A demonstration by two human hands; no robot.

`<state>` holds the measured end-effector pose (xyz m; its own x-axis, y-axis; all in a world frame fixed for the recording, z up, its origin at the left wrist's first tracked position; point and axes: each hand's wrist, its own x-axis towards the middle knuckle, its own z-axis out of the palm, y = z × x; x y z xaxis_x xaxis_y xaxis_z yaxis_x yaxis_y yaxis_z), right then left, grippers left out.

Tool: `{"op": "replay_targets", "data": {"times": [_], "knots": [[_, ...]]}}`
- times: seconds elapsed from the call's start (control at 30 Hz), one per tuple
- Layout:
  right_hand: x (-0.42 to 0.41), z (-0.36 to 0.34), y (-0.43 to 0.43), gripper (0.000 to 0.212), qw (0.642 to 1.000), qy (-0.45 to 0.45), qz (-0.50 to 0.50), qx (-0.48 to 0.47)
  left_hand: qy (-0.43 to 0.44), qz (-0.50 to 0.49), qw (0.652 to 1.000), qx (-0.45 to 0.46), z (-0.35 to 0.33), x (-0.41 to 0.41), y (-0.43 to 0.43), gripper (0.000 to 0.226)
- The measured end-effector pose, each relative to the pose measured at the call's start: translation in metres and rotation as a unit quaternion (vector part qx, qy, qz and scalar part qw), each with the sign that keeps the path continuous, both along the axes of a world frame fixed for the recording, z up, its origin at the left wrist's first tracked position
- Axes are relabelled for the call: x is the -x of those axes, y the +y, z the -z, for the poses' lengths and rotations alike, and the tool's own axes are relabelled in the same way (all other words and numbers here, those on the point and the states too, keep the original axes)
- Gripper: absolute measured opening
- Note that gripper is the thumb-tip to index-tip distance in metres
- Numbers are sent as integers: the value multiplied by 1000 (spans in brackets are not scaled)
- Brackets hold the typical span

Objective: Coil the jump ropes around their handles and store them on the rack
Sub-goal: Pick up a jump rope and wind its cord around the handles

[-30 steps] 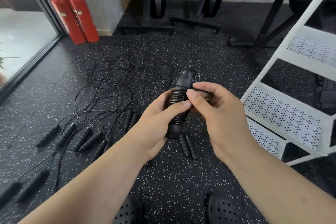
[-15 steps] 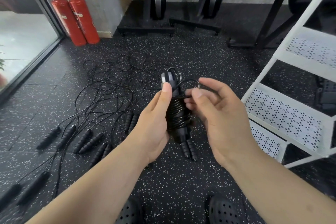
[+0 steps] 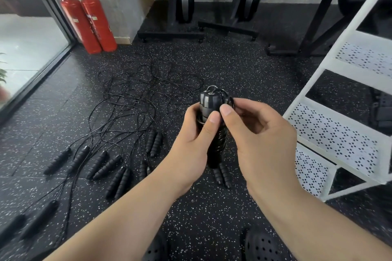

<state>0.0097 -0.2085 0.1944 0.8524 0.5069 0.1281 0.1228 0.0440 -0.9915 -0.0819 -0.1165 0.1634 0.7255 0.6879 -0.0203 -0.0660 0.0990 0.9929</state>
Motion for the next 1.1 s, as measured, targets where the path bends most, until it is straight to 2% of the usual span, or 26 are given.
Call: {"op": "replay_targets", "data": {"times": [0.23, 0.53, 0.63, 0.77, 0.87, 1.0, 1.1], "knots": [[8, 2, -5, 21, 995, -101, -13, 16, -4, -6, 999, -42, 4, -1, -3, 42], [1, 0, -5, 22, 987, -147, -34, 58, -16, -33, 997, -71, 2, 0, -4, 45], [-4, -1, -4, 20, 993, -101, -34, 48, -10, -31, 995, -90, 1, 0, -3, 46], [-11, -4, -1, 12, 995, 71, -70, -22, -1, -25, 994, -111, 0, 1, -1, 44], [-20, -3, 0, 22, 977, 173, -122, -25, 10, -19, 993, -113, -1, 2, 1, 40], [-36, -7, 0, 34, 971, 121, -205, 0, 22, -13, 997, -69, -1, 2, 0, 40], [-36, -8, -1, 30, 977, 96, -191, -12, 9, -18, 1000, -13, -4, 1, -4, 41]]}}
